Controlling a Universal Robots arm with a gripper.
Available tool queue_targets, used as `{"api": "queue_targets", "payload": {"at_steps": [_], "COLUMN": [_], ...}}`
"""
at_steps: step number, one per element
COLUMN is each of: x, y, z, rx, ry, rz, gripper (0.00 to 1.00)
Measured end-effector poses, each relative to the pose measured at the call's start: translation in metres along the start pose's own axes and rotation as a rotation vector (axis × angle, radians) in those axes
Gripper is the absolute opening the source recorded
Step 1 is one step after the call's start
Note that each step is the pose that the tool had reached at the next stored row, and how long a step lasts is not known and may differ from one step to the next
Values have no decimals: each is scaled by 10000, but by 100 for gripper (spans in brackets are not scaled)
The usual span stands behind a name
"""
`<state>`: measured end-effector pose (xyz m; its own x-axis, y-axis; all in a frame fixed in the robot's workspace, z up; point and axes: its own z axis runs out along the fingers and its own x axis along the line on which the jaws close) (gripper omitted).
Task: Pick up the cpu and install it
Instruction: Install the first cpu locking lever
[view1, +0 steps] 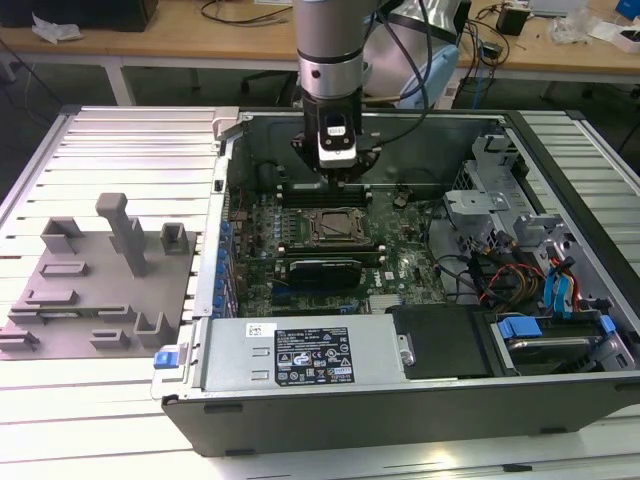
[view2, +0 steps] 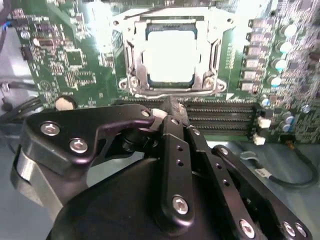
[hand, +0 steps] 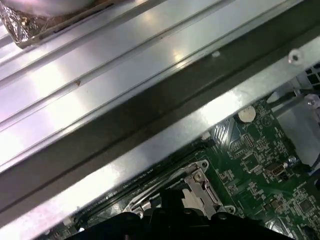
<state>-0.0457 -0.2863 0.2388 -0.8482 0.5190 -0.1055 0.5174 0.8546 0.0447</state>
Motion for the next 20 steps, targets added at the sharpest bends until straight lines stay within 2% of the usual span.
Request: {"api": "queue_targets", "payload": {"at_steps": [3,5,7,9,11,12,15,17,20], "x": [-42,-116,-160,-226,-226,-225,-224,-222,-222], "y": [-70,-192,-264,-375,-378,-379,-379,-379,-380], "z": [2,8,14,26,38,47,59,70,75], "rx": [91,121,127,146,160,143,104,67,3], "ry": [-33,-37,-39,-33,1,47,106,170,209], "rz": [-12,-18,-21,-42,-248,-654,-1374,-2166,-2920], "gripper": [11,11,11,11,11,11,11,11,11]}}
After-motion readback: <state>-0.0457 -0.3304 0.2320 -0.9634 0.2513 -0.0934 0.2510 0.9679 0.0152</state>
